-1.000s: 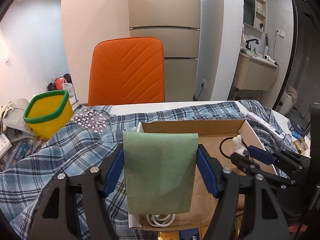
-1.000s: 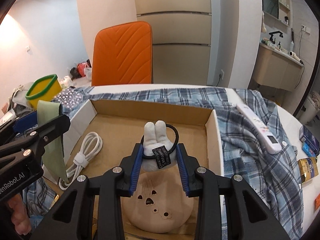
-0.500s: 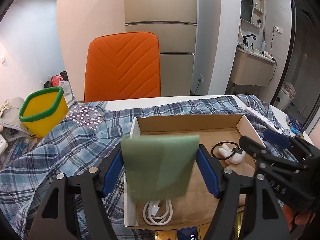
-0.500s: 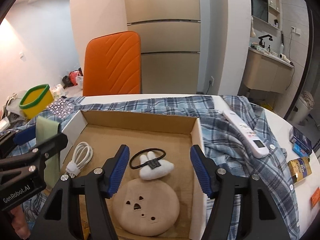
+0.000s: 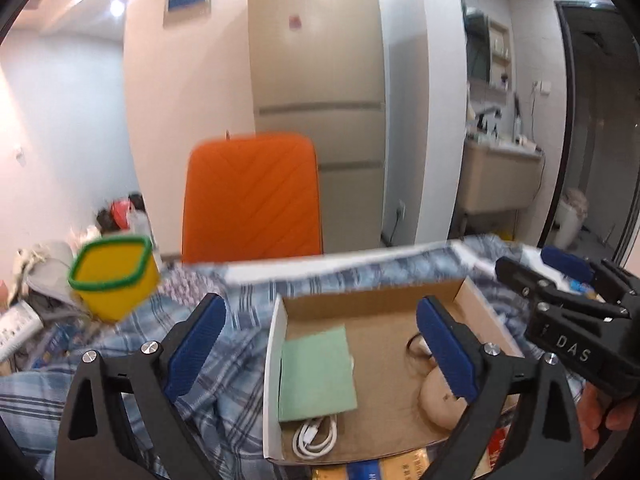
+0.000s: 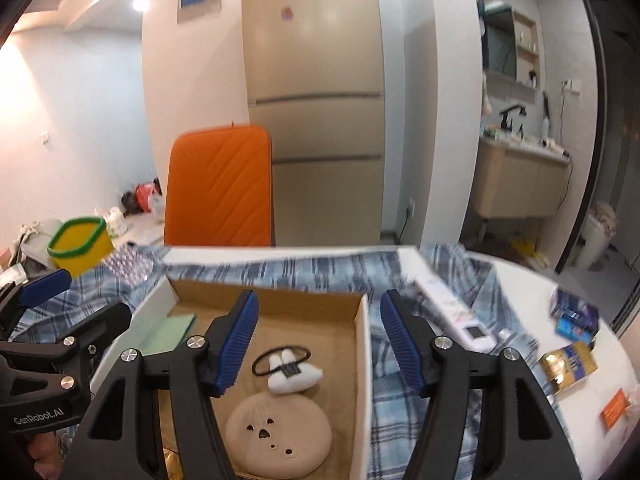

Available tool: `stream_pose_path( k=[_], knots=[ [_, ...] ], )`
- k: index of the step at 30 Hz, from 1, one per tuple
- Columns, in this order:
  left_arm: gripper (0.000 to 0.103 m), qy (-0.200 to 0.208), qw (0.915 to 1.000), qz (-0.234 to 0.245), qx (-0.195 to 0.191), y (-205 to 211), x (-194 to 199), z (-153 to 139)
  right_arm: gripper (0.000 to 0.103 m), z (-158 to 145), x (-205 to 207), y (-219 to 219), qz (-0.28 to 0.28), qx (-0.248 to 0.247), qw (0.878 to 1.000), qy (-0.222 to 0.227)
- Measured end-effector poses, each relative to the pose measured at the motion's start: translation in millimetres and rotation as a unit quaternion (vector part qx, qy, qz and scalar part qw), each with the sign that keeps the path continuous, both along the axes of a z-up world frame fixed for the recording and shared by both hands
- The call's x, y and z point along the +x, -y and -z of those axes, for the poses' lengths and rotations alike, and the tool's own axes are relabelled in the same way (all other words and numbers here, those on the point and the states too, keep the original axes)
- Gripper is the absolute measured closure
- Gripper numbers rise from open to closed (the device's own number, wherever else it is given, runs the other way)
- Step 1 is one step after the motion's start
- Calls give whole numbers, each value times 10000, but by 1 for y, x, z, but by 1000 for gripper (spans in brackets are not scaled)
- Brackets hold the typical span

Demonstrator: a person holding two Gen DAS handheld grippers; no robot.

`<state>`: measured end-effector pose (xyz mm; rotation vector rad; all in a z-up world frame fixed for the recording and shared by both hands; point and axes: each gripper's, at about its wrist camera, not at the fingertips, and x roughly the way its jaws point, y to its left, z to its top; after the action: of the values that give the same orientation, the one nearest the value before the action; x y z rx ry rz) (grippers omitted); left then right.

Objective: Organize soft objects
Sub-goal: 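Withdraw both grippers up and away from the box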

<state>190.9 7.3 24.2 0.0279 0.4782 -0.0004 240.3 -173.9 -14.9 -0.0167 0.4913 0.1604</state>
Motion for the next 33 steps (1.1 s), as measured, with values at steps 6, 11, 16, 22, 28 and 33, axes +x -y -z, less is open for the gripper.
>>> stream_pose_path(
  k=[6, 11, 16, 22, 28, 33],
  knots=[
    [7, 716, 9970, 45, -293, -7, -35, -38, 33, -37, -32, 4, 17, -45, 9984, 561],
    [7, 1214, 9922, -94, -259, -11, -71, -57, 31, -55, -68, 4, -76, -13, 9959, 902],
    [1, 1703, 9847, -12, -360, -10, -110, -71, 29, -72, -106, 10, -88, 171, 9920, 1251],
    [1, 1927, 9799, -94, -502, -6, -137, -76, 12, -85, -153, 19, -124, 232, 9840, 1763],
    [0, 2158, 9755, 49, -420, -2, -159, -68, 0, -81, -178, 26, -29, 170, 9794, 2013],
    [0, 2087, 9773, 151, -325, 1, -168, -49, 0, -69, -197, 27, -67, 128, 9773, 2113]
  ],
)
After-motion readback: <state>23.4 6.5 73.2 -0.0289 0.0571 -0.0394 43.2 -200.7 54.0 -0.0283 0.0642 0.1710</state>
